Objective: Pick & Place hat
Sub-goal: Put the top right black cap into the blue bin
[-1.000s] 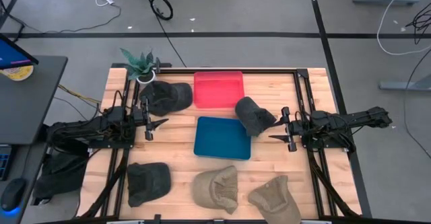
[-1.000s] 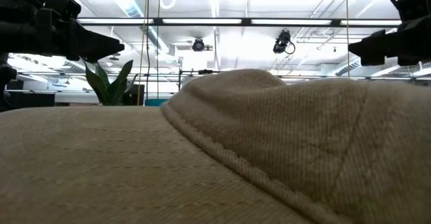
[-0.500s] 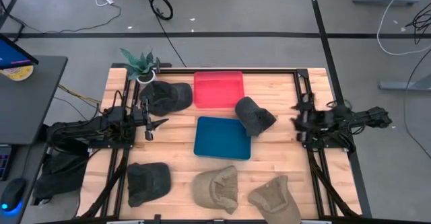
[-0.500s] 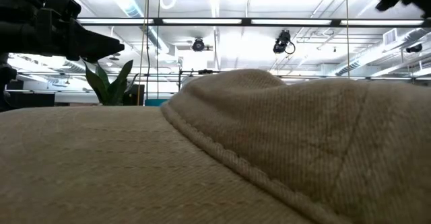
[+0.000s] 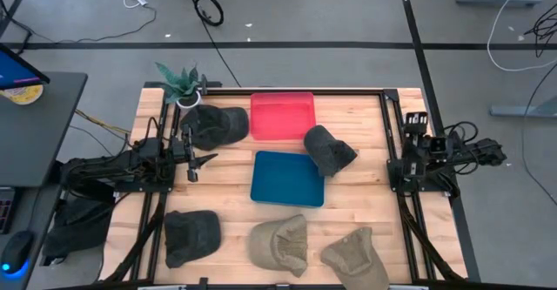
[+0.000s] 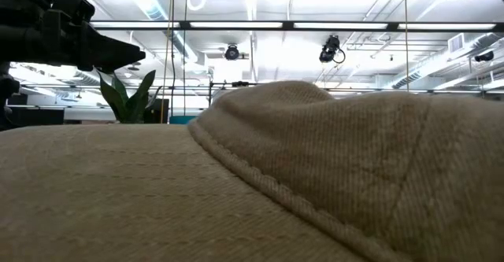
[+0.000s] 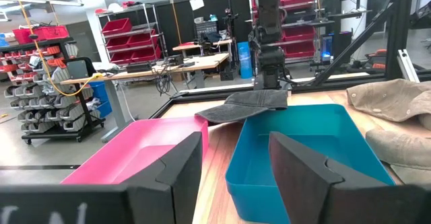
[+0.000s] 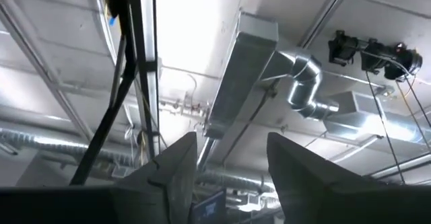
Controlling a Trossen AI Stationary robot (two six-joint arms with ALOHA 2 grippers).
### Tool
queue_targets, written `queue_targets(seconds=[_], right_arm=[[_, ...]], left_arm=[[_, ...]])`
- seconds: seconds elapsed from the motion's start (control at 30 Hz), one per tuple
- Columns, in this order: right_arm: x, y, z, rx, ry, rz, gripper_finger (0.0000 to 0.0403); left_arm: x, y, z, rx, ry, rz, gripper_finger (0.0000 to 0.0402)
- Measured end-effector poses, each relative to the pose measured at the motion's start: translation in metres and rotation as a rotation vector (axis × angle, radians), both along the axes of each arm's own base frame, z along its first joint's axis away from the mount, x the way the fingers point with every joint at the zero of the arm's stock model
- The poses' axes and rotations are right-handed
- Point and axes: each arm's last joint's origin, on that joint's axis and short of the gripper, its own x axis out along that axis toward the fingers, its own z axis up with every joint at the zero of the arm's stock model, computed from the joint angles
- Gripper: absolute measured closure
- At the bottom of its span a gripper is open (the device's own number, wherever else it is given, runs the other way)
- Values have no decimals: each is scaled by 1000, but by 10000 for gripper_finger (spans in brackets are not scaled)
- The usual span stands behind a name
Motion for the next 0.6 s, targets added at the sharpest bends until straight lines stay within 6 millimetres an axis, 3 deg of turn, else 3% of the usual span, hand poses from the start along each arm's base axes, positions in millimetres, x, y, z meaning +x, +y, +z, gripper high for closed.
queue_targets(seconds=[0.3,0.6], right_arm=[[10,6,47,-116,221,151,218],[57,14,87,-94,550,187,218]], left_arm=[[0,0,0,0,0,0,225],[0,0,0,0,0,0,225]])
